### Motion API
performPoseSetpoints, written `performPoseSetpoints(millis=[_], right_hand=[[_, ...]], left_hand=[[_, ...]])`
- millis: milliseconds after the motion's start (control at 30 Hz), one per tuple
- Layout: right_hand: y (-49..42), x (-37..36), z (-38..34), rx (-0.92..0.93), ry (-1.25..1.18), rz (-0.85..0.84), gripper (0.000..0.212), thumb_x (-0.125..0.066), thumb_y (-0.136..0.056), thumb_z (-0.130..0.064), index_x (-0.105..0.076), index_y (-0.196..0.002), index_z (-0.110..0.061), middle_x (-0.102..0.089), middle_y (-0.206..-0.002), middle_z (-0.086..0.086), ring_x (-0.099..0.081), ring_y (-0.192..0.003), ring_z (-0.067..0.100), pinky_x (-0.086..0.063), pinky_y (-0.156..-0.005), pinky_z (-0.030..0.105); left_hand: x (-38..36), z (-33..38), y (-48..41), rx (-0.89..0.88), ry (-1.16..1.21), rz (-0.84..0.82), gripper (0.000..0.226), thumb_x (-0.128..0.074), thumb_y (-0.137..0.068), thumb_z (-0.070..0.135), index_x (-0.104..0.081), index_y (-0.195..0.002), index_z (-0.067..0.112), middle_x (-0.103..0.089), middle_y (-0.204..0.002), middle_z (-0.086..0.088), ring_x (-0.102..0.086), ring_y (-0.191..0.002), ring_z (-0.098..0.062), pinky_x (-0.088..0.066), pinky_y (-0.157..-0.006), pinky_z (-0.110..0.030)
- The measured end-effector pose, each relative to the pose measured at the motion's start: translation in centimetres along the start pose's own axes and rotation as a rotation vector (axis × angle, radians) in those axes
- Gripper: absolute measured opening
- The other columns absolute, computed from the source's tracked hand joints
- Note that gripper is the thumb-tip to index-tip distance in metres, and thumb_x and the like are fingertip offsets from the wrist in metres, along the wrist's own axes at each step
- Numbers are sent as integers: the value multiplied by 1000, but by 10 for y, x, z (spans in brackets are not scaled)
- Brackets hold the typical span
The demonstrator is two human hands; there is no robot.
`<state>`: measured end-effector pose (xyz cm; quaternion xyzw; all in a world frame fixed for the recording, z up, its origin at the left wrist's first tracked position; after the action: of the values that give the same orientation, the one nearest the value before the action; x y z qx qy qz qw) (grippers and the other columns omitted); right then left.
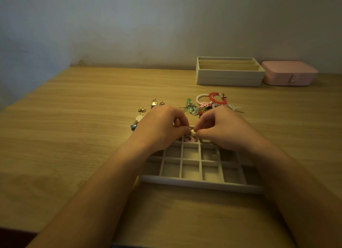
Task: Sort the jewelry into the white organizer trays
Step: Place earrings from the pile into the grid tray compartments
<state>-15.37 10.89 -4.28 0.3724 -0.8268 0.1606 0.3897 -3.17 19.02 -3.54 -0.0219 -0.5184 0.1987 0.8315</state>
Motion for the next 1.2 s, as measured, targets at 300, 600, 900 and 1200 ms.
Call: performPoseSetpoints(millis=[300, 600, 900, 1200], right_hand=[[5, -3, -12, 100, 70, -150, 25, -61, -95, -14, -80, -98, -30, -62, -76, -19, -52, -64, -19, -39, -52, 6], [6, -6, -13, 118, 164, -185, 29, -57, -98, -17, -81, -94, -32, -64, -81, -15, -57, -70, -3, -38, -54, 12], [5, -4, -10, 117, 119, -149, 25, -59, -97, -19, -79, -90, -31, -69, -88, -13, -60, -80, 3, -46, -65, 21], [4, 5, -13, 136, 88, -29, 25, -56, -99, -19, -78, -97, -31, -58, -76, -22, -53, -64, -14, -37, -52, 6]], left_hand=[[1, -4, 0, 53, -7, 29, 11, -80, -79, 41, -71, -80, 34, -63, -80, 12, -60, -81, -13, -49, -69, -31], [1, -2, 0, 42, -13, 51, 9, -80, -79, 40, -75, -80, 33, -59, -75, 15, -58, -76, -10, -40, -64, -27], [1, -1, 0, 30, 11, 43, 6, -76, -81, 36, -77, -79, 30, -63, -74, 13, -59, -74, -8, -48, -65, -29], [8, -1, 1, 40, 93, 14, 19, -65, -85, 22, -75, -78, 37, -64, -86, 14, -60, -88, -11, -53, -80, -36]])
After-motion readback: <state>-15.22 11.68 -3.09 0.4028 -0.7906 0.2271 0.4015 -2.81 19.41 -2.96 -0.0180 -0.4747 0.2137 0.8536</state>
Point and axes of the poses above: each hand's wrist, its own y-axis away from the middle knuckle, its own x-axis out of the back of the hand, z = x × y, the point moved 7 cm from there along -y, towards the middle knuckle
